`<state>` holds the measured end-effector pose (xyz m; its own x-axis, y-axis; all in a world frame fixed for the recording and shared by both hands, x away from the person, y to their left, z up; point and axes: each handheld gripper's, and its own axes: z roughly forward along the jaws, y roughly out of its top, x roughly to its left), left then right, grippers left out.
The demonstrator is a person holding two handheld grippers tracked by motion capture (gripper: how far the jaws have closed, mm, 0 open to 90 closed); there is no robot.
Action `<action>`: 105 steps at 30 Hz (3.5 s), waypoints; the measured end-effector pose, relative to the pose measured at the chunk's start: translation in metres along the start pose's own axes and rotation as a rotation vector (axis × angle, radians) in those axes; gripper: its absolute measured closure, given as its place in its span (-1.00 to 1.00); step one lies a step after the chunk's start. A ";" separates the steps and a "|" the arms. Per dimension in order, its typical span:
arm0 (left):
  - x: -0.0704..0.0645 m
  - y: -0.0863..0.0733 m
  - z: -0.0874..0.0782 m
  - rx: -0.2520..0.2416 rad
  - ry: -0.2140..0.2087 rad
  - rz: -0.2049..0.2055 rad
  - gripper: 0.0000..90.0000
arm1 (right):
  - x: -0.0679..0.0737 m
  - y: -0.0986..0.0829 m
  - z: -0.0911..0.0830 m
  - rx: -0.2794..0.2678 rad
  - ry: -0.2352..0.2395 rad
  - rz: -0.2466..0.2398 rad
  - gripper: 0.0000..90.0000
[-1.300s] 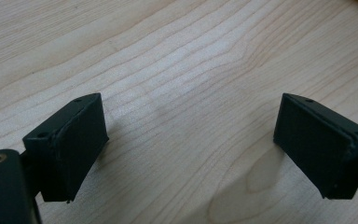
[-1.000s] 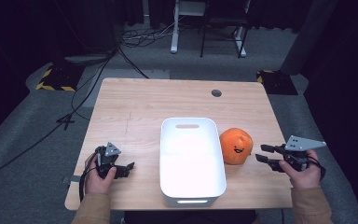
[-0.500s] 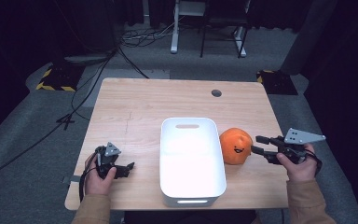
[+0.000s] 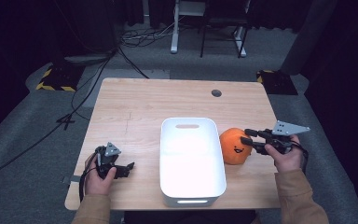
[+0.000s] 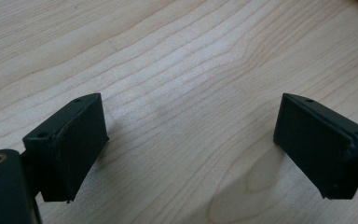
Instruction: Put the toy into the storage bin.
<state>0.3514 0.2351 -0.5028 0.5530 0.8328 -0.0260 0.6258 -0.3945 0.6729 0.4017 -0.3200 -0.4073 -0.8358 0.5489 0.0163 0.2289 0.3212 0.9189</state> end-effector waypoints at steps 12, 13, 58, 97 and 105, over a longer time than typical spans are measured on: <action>0.000 0.000 0.000 0.001 0.000 0.000 -0.78 | -0.004 0.002 -0.003 -0.023 0.040 -0.008 0.86; 0.000 0.000 0.000 0.001 0.000 0.001 -0.78 | -0.004 0.003 -0.006 -0.029 0.040 -0.005 0.86; 0.000 0.000 0.000 0.001 0.000 0.000 -0.78 | 0.036 0.116 -0.086 -0.174 0.100 -0.150 0.87; 0.000 0.000 0.000 0.001 0.004 0.001 -0.79 | 0.113 0.162 0.000 -0.182 0.328 -0.239 0.87; 0.000 0.000 0.000 0.001 0.003 0.001 -0.79 | 0.124 0.160 0.018 -0.173 0.354 -0.239 0.87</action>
<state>0.3517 0.2348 -0.5029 0.5520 0.8335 -0.0230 0.6255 -0.3956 0.6725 0.3436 -0.1867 -0.2648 -0.9809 0.1677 -0.0981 -0.0526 0.2572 0.9649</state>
